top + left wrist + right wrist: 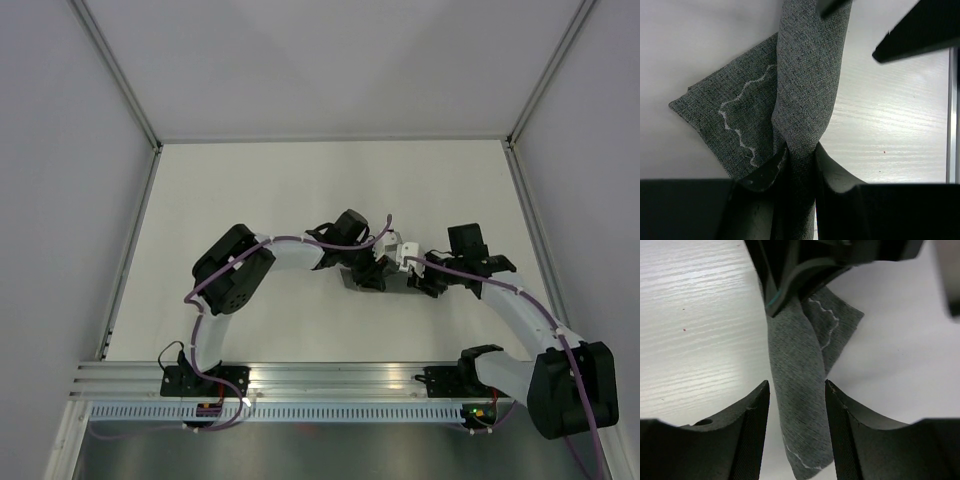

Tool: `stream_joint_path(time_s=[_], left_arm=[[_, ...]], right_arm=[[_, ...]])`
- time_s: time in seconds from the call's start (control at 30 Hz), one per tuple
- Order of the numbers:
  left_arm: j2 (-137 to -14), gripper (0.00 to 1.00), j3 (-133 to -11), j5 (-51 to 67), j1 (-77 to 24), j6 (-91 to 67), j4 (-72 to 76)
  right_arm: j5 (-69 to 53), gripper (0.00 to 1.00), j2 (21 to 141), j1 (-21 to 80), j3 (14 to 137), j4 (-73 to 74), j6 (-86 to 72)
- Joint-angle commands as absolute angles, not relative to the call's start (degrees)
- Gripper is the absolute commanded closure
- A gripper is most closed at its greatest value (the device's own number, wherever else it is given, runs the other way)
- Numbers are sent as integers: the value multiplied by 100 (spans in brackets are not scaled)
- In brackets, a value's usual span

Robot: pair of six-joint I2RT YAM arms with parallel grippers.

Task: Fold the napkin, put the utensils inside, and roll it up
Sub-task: Roll the napkin at the center of the board.

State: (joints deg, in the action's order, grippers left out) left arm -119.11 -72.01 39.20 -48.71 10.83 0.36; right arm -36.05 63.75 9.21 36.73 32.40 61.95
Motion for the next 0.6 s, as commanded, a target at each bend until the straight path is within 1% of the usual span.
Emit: stream_joint_path(time_s=[0.0, 0.3, 0.57], left_arm=[[-12472, 93, -6926, 3876, -4896, 800, -1327], [-12533, 93, -6943, 3858, -4860, 835, -1468], [-12630, 92, -7013, 3893, -4843, 844, -1547]], right_arm=[[-3524, 46, 6057, 1229, 3289, 2417, 6276], [-2796, 45, 6082, 2090, 2752, 1803, 6135], [-2154, 44, 6284, 2584, 2479, 1197, 6082]])
